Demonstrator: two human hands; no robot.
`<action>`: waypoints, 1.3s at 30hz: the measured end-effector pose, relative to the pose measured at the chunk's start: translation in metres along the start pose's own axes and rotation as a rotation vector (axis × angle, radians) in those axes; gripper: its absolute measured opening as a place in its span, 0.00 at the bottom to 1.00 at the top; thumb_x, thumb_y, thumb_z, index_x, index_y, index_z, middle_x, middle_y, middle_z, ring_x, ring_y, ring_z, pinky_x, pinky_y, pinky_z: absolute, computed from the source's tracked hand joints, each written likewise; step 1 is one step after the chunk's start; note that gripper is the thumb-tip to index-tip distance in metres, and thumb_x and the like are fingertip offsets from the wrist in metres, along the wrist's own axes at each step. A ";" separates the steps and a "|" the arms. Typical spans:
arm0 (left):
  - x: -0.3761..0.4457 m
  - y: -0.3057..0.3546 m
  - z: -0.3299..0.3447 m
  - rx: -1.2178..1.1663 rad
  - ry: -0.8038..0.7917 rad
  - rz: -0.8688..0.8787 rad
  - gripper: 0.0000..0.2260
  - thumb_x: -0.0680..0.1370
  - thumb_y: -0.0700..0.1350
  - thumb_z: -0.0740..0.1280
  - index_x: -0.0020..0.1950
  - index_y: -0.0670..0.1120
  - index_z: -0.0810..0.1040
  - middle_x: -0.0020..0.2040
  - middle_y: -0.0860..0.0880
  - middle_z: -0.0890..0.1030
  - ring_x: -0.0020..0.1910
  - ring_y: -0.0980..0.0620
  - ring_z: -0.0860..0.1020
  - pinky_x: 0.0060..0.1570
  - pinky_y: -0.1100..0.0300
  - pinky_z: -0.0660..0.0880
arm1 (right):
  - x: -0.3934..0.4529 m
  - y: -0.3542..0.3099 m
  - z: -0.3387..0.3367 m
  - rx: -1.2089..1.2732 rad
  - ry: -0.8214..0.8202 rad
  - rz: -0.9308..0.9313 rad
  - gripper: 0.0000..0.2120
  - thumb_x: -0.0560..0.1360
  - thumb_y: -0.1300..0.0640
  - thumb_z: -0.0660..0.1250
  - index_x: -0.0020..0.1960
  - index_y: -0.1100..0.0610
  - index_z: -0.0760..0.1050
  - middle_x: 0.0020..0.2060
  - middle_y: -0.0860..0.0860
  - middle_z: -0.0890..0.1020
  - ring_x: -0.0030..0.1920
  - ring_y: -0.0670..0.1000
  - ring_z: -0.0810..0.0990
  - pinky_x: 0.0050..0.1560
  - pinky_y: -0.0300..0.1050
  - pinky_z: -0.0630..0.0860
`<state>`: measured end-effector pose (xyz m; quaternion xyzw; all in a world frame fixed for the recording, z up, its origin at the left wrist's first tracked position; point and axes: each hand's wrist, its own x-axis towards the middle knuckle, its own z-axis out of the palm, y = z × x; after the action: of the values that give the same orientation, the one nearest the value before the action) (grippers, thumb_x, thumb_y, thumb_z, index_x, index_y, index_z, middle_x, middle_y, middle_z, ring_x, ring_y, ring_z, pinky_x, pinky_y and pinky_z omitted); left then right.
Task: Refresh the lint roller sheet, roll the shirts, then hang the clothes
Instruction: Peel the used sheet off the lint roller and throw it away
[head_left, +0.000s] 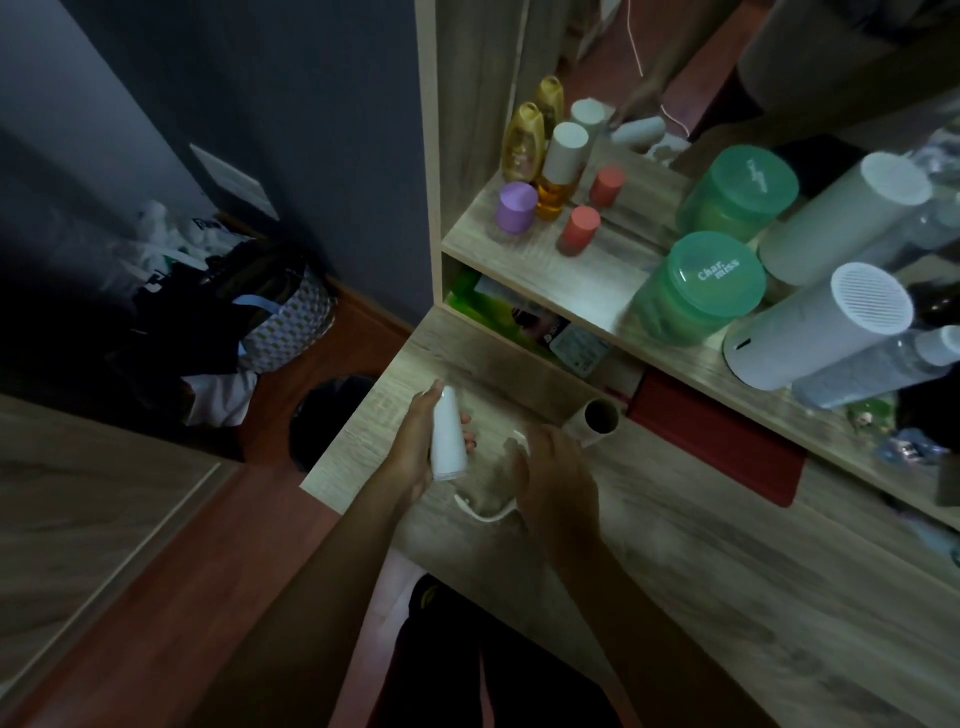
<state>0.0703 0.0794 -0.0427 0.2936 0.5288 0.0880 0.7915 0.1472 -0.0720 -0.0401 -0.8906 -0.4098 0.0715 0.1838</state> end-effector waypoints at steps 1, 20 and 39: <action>0.000 -0.001 0.001 -0.002 0.014 0.024 0.25 0.79 0.58 0.60 0.65 0.40 0.71 0.47 0.40 0.79 0.39 0.46 0.79 0.41 0.53 0.79 | -0.005 -0.005 0.001 0.051 0.040 -0.052 0.16 0.77 0.49 0.63 0.60 0.58 0.76 0.53 0.54 0.79 0.52 0.53 0.79 0.48 0.48 0.79; -0.027 0.036 -0.027 0.325 -0.042 0.304 0.08 0.79 0.44 0.65 0.57 0.47 0.77 0.55 0.46 0.79 0.54 0.50 0.78 0.57 0.53 0.77 | 0.030 -0.020 -0.009 1.440 -0.370 0.758 0.28 0.58 0.60 0.74 0.57 0.61 0.75 0.55 0.62 0.79 0.53 0.59 0.81 0.46 0.42 0.82; -0.019 0.016 -0.032 -0.083 0.036 0.270 0.19 0.73 0.40 0.72 0.63 0.41 0.76 0.57 0.41 0.81 0.51 0.50 0.82 0.50 0.58 0.80 | 0.031 -0.021 -0.015 1.194 -0.371 0.780 0.17 0.68 0.64 0.76 0.54 0.58 0.78 0.48 0.55 0.83 0.45 0.52 0.84 0.46 0.43 0.82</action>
<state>0.0365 0.0953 -0.0275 0.3276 0.4947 0.2207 0.7741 0.1570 -0.0401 -0.0171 -0.6932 0.0210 0.4922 0.5261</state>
